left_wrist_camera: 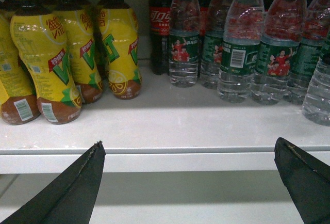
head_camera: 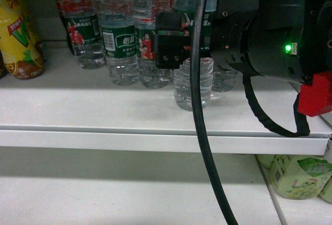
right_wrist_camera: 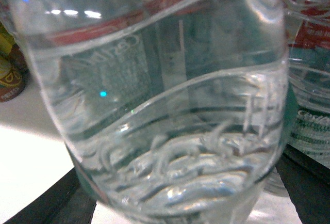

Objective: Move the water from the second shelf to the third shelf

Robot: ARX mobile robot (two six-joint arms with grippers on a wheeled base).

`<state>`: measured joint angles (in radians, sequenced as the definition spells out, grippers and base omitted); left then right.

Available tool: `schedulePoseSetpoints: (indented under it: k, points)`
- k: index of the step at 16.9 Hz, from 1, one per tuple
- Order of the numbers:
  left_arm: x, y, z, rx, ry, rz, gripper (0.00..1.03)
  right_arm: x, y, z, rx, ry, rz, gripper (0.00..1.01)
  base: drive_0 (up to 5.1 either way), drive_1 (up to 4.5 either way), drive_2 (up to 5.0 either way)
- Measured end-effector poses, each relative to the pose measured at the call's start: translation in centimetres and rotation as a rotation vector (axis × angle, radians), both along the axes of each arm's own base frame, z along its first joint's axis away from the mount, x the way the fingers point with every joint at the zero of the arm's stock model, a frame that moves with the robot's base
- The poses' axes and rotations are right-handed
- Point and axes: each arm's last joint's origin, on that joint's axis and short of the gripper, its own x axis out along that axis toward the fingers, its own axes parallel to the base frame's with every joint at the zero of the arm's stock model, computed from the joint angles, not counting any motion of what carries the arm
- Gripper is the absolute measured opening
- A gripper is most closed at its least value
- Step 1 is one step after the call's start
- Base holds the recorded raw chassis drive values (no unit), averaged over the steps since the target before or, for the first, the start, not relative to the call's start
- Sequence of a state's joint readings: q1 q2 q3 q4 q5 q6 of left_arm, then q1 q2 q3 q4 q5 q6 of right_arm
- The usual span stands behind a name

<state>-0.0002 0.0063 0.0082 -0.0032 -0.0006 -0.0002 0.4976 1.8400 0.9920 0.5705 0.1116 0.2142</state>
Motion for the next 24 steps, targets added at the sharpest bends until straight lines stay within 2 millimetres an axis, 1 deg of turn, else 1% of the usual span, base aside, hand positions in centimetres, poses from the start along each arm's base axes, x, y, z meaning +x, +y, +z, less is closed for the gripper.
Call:
schedulePoseSetpoints:
  k: [6, 7, 9, 11, 13, 14, 16, 19, 22, 24]
  points:
    - [0.0, 0.0, 0.0, 0.0, 0.0, 0.0, 0.98, 0.8, 0.4, 0.2, -0.005, -0.003, -0.02, 0.98, 0.0, 0.0, 0.0]
    - [0.0, 0.0, 0.0, 0.0, 0.0, 0.0, 0.98, 0.9, 0.4, 0.3, -0.004, -0.007, -0.024, 0.93, 0.0, 0.0, 0.0]
    - [0.0, 0.0, 0.0, 0.0, 0.0, 0.0, 0.98, 0.9, 0.5, 0.4, -0.002, -0.012, -0.024, 0.75, 0.0, 0.0, 0.0]
    - [0.0, 0.0, 0.0, 0.0, 0.0, 0.0, 0.98, 0.7, 0.9, 0.4, -0.011, -0.013, -0.021, 0.54, 0.0, 0.0, 0.0]
    - [0.0, 0.0, 0.0, 0.0, 0.0, 0.0, 0.98, 0.6, 0.9, 0.5, -0.011, -0.014, -0.027, 0.43, 0.0, 0.0, 0.0]
    - [0.0, 0.0, 0.0, 0.0, 0.0, 0.0, 0.98, 0.5, 0.9, 0.7, -0.012, -0.012, -0.026, 0.42, 0.0, 0.0, 0.0]
    - [0.0, 0.0, 0.0, 0.0, 0.0, 0.0, 0.98, -0.5, 0.7, 0.9, -0.017, -0.001, -0.02, 0.41, 0.0, 0.0, 0.0]
    - [0.0, 0.0, 0.0, 0.0, 0.0, 0.0, 0.98, -2.9, -0.3, 1.2, -0.051, 0.017, -0.021, 0.41, 0.0, 0.0, 0.0]
    - [0.0, 0.0, 0.0, 0.0, 0.0, 0.0, 0.98, -5.4, -2.2, 1.2, -0.071, 0.022, -0.034, 0.41, 0.0, 0.0, 0.0]
    - [0.0, 0.0, 0.0, 0.0, 0.0, 0.0, 0.98, -7.3, -4.3, 1.0, -0.074, 0.025, -0.061, 0.41, 0.0, 0.0, 0.0]
